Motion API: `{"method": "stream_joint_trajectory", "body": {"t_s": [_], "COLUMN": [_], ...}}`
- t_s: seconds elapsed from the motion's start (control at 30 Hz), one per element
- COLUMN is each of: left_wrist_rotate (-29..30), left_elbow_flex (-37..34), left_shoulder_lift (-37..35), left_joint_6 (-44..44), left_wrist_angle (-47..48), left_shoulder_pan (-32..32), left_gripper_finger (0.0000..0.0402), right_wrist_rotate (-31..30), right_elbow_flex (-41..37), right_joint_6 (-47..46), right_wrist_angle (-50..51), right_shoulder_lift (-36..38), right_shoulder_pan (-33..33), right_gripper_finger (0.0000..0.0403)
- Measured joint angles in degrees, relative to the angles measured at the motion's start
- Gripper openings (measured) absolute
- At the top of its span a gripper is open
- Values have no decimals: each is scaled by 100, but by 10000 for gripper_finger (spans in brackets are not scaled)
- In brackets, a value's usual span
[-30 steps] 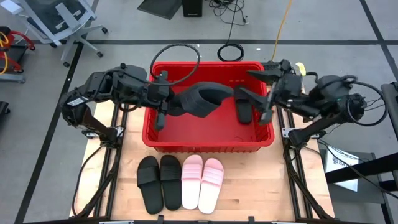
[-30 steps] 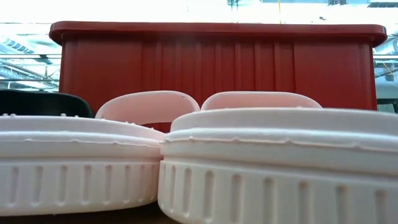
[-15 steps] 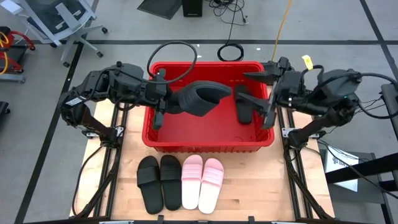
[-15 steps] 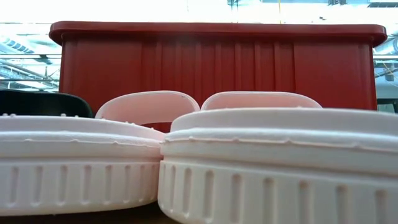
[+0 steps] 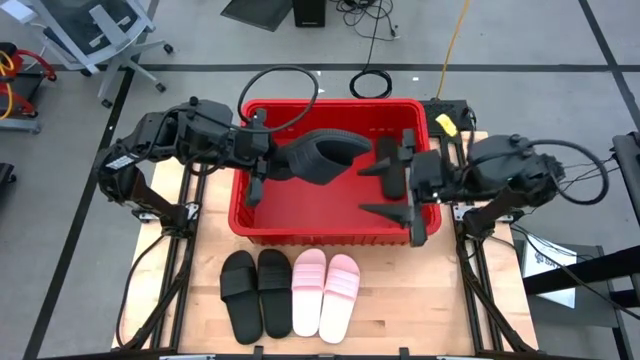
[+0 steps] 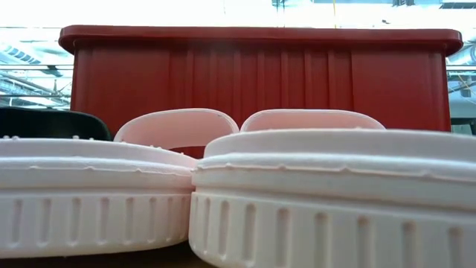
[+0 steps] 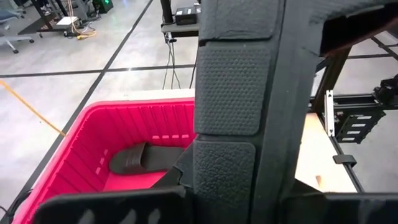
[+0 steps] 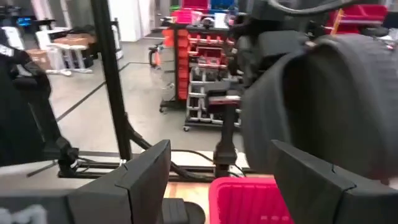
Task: Pick and place slides into bin
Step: Put the black slide into the red container
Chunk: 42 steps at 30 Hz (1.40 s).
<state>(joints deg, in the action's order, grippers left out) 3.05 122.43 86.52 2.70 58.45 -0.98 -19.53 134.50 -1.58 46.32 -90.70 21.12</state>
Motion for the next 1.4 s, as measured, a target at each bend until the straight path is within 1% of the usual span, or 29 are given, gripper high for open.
{"method": "stream_joint_trajectory", "body": {"t_s": [0.1,0.23,0.37,0.47,0.6,0.67,0.87,1.07,1.23,1.4], "left_wrist_rotate": [0,0,10,26,13,-2,-62,-156,-167,-167], "left_elbow_flex": [0,-2,-2,-2,-2,-2,-2,-2,-2,-2], "left_shoulder_lift": [34,57,52,52,52,52,52,52,52,52], "left_joint_6": [-17,-27,-3,-28,-88,-90,-62,-40,-40,-45], "left_wrist_angle": [-3,74,228,344,362,361,339,225,147,147], "left_shoulder_pan": [0,0,18,54,53,49,31,-59,-109,-109], "left_gripper_finger": [55,65,67,62,55,56,67,57,61,67], "right_wrist_rotate": [31,14,-335,-910,-2225,-2510,-2544,-2498,-2092,-1916], "right_elbow_flex": [0,-4,-4,-2,0,2,2,-1,0,0], "right_joint_6": [243,420,660,1131,1832,1929,1400,1182,1019,921], "right_wrist_angle": [-374,-723,-782,-953,-1198,-1168,-614,-432,-403,-416], "right_shoulder_lift": [-123,-164,-39,105,229,259,218,151,18,-104], "right_shoulder_pan": [-15,-10,205,463,761,774,514,233,-65,-253], "right_gripper_finger": [263,263,263,263,263,263,263,263,261,237]}}
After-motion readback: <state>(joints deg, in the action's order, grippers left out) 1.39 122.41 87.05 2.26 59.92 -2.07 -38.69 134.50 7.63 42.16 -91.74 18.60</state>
